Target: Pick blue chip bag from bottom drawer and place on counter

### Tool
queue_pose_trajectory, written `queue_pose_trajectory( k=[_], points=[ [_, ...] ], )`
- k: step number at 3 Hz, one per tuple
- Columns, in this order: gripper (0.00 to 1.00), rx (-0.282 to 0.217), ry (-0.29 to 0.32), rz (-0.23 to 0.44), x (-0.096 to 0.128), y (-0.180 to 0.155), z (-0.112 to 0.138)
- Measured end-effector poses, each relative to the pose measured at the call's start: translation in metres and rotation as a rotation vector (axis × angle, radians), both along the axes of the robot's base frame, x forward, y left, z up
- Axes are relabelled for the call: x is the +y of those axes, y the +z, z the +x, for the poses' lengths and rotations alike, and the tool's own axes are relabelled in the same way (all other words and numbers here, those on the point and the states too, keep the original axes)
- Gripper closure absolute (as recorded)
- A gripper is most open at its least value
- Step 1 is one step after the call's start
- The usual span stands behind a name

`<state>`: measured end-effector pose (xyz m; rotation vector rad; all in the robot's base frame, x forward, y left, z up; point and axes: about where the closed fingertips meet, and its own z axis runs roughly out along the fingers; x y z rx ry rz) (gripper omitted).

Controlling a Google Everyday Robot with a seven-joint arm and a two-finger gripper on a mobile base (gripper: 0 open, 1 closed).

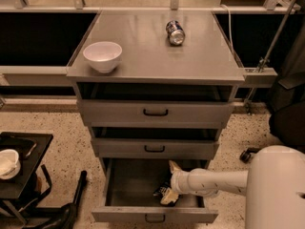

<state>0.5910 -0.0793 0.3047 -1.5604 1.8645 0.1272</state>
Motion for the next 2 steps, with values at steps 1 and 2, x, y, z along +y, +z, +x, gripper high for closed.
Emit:
queue_pose_trajectory(
  k=[1,2],
  points=[
    [0.00,0.010,-0.083,0.038,-0.032,-0.031,0.011],
    [0.00,0.021,-0.153,0.051,-0.056,-0.062,0.016]
  ],
)
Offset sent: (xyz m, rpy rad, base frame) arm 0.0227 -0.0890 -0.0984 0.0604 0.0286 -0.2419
